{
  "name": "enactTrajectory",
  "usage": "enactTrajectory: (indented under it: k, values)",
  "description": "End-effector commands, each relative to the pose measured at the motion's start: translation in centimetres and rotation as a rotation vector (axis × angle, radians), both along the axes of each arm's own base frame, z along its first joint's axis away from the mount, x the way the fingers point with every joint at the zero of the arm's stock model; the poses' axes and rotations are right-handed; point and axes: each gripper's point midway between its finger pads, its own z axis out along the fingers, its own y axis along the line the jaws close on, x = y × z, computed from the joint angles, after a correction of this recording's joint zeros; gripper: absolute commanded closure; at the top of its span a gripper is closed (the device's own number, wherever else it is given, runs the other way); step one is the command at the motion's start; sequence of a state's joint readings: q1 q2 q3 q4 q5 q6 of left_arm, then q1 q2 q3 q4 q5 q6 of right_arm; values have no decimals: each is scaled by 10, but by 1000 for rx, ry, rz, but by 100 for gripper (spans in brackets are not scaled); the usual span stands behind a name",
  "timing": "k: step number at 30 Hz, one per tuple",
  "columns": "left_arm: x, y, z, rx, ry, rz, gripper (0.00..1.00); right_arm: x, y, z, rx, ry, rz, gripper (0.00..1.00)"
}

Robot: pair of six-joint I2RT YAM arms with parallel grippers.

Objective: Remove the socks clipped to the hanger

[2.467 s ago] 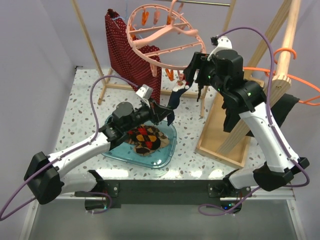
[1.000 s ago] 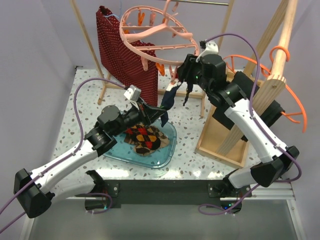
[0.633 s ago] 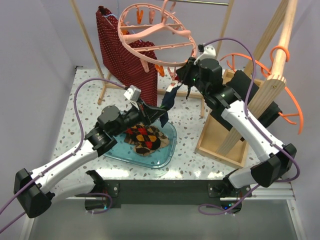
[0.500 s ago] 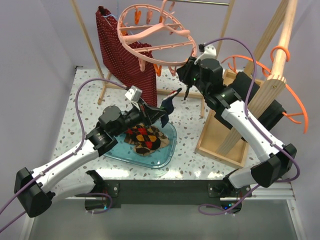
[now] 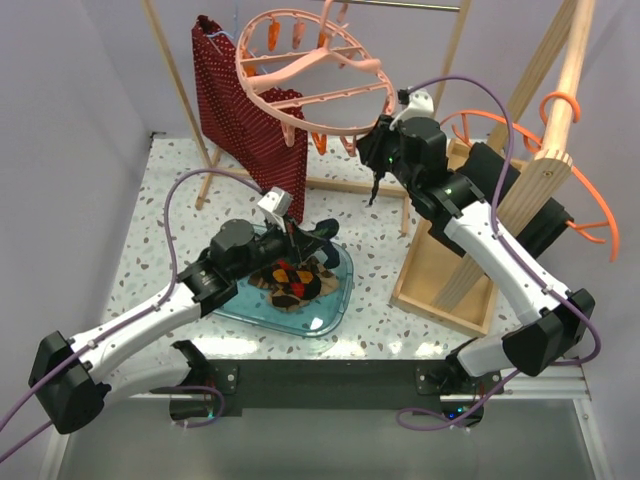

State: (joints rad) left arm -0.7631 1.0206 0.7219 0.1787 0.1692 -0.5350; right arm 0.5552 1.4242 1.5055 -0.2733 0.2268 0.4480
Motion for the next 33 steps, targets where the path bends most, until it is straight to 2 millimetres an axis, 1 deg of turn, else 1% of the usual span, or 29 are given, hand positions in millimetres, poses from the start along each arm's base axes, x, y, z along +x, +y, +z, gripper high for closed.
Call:
enactTrajectory:
  k: [1,3,4,6,9,10,12,13,14,15,16,17,19,20,21,22,24,25,26,29,30,31,32,33]
  values:
    - [0,22,-43,131,73,78,100,-11,-11,33,27,-58,-17,100]
    - [-4,29,-53,156,94,91,100,-13,-11,35,33,-57,-12,100]
    - [-4,31,-56,161,97,96,97,-15,-10,36,38,-57,-5,100]
    - [-8,35,-60,168,93,96,95,-17,-9,39,44,-61,5,100]
    - [-14,39,-66,170,98,85,89,-18,-11,42,43,-63,4,100]
    - [-15,39,-68,171,100,82,80,-19,-10,41,42,-60,7,100]
    - [-17,39,-70,172,105,78,65,-20,-10,42,42,-58,10,100]
    - [-17,38,-71,174,107,73,54,-20,-9,41,42,-56,16,100]
    - [-18,37,-70,174,104,65,50,-19,-9,40,42,-55,14,100]
    - [-20,36,-69,175,97,51,26,-20,-8,39,40,-49,19,100]
    - [-22,34,-66,168,85,32,17,-19,-7,38,38,-45,20,100]
    - [-22,31,-58,153,49,18,14,-20,-7,39,39,-46,22,100]
    - [-21,29,-49,129,12,11,13,-21,-7,39,37,-42,26,100]
    - [-19,26,-40,109,-20,12,14,-21,-7,41,37,-42,28,100]
    - [-18,25,-36,97,-34,11,20,-21,-7,40,36,-36,27,100]
    - [-16,24,-32,85,-44,21,23,-22,-7,41,35,-37,31,100]
    - [-8,22,-24,51,-64,45,26,-24,-6,42,37,-32,36,100]
    - [-4,22,-22,39,-67,65,26,-24,-6,42,39,-31,39,100]
    - [1,17,-20,15,-86,71,25,-25,-6,44,42,-33,40,100]
    - [15,4,-20,-35,-118,79,16,-27,-8,47,51,-36,41,100]
    - [19,-1,-20,-47,-122,75,12,-29,-7,49,57,-38,47,100]
    - [27,-11,-18,-76,-140,70,9,-29,-6,51,60,-40,49,100]
    - [32,-16,-19,-90,-143,71,7,-30,-6,52,61,-41,50,100]
    - [42,-25,-19,-116,-161,77,7,-31,-6,53,65,-41,51,100]
